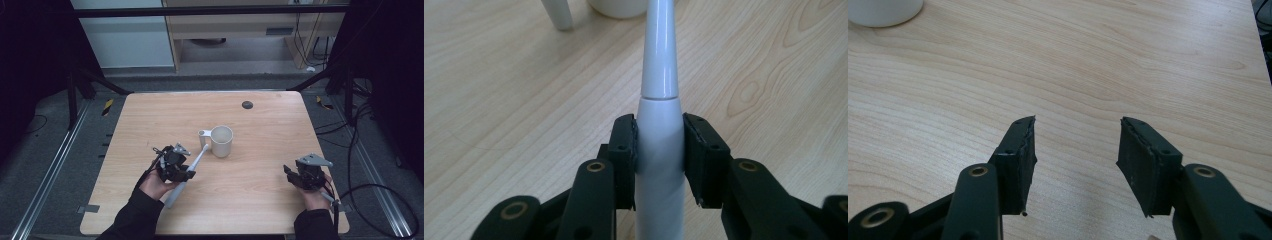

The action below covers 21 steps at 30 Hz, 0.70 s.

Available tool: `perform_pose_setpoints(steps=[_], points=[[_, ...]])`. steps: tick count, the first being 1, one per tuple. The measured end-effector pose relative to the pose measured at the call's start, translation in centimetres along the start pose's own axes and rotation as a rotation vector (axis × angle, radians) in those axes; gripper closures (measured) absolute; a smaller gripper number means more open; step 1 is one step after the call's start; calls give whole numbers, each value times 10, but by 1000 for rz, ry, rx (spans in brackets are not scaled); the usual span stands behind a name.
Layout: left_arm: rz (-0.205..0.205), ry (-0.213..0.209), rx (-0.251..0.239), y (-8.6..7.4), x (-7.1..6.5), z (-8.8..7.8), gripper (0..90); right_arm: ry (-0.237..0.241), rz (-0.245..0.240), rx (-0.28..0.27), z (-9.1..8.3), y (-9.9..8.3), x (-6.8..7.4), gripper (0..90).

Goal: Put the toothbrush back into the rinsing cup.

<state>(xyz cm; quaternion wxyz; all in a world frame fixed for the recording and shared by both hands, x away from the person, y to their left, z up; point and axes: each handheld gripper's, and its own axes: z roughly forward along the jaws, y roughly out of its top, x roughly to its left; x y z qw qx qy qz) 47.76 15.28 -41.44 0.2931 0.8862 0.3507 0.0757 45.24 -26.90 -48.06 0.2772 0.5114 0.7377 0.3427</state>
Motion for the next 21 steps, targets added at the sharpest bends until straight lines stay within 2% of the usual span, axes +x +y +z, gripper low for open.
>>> perform_pose_setpoints(steps=[4,8,11,12,21], points=[[0,7,-53,1,0,-14,670,-4,-4,-5,0,0,0,492],[-8,21,-134,3,2,-30,670,-6,-1,-7,-1,0,-1,489],[-8,48,-192,4,4,-38,670,-11,-6,-15,-1,0,-1,489],[-9,61,-225,5,6,-41,670,-10,-5,-17,-2,0,-1,489],[-9,138,-369,18,11,-54,669,-13,-1,-20,-2,0,-2,490]])
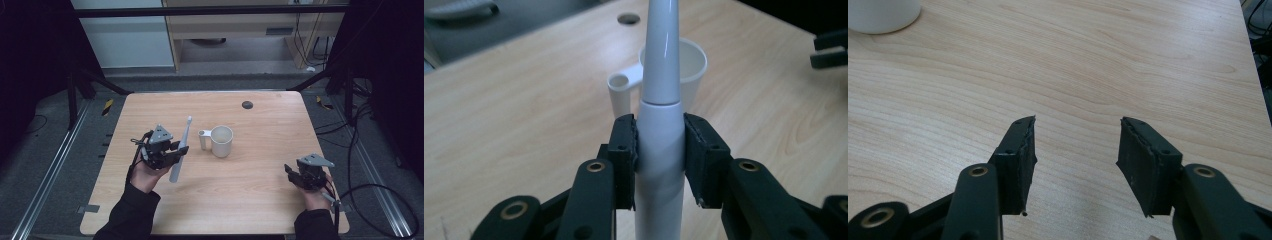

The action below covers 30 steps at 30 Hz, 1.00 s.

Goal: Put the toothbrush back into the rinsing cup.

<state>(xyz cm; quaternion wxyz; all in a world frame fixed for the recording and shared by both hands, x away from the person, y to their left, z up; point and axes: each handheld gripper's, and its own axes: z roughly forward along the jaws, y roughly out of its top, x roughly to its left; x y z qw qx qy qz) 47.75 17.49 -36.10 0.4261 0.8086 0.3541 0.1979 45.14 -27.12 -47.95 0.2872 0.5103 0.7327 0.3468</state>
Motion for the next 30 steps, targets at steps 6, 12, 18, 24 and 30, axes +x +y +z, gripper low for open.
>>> perform_pose_setpoints(steps=[6,12,18,24,30], points=[[-16,30,-87,11,4,0,668,0,-3,-3,0,0,0,489],[-44,49,-162,22,9,2,669,1,-4,-5,0,0,0,490],[-65,53,-238,33,12,3,669,2,0,-9,0,0,0,490],[-77,56,-300,41,13,10,669,5,1,-12,0,0,0,492],[-95,49,-339,51,13,18,669,8,2,-14,1,0,0,494]])
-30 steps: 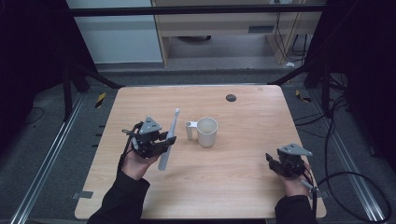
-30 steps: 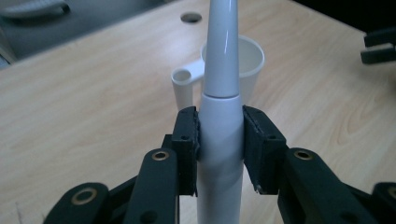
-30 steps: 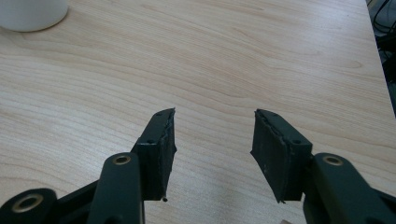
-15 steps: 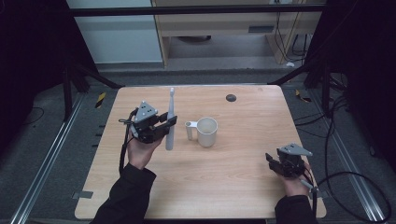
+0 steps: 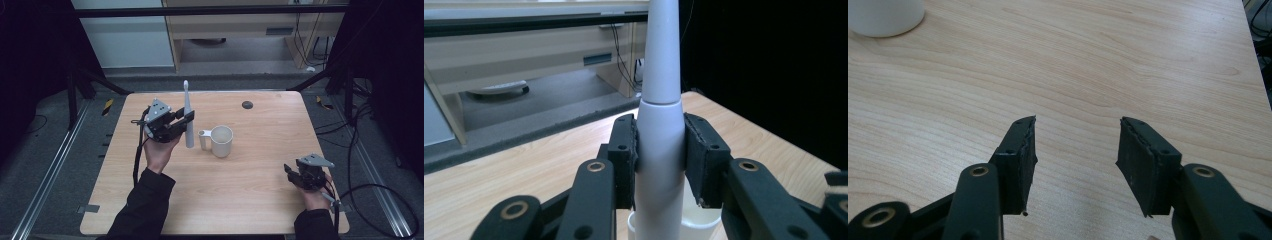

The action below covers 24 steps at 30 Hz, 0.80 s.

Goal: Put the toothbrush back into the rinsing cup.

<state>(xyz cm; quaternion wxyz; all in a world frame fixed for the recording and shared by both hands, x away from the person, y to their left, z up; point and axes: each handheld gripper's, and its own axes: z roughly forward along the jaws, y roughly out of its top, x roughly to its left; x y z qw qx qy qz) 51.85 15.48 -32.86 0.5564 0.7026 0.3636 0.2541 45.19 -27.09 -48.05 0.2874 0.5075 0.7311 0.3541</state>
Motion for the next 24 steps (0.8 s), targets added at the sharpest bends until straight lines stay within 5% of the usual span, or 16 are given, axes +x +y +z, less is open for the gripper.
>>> perform_pose_setpoints(steps=[24], points=[[-30,-56,-78,10,-17,46,669,8,8,-6,0,0,-1,500]])
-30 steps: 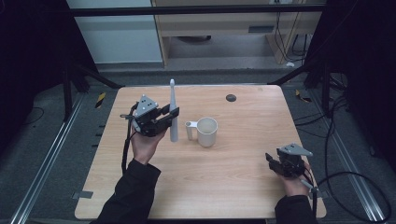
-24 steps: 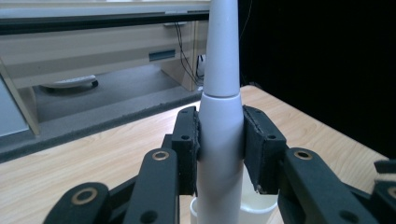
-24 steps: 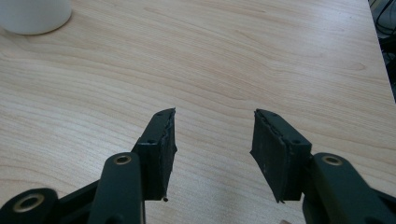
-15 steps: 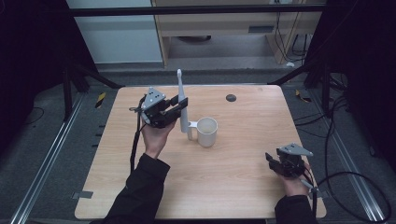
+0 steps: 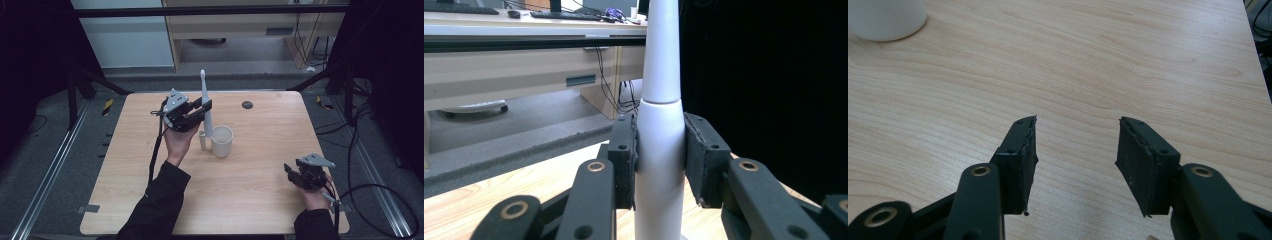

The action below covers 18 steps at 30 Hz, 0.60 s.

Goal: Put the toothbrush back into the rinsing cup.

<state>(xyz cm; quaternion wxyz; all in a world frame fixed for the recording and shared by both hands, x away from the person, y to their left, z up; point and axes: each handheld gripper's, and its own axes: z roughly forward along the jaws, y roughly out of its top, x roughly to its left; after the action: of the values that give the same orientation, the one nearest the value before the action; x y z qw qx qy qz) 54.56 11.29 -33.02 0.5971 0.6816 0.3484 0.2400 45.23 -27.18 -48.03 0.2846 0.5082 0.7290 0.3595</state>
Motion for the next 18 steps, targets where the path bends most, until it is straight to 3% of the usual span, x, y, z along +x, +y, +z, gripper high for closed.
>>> perform_pose_setpoints(steps=[18], points=[[4,-15,5,-11,-8,31,669,4,6,-2,0,0,0,501]])
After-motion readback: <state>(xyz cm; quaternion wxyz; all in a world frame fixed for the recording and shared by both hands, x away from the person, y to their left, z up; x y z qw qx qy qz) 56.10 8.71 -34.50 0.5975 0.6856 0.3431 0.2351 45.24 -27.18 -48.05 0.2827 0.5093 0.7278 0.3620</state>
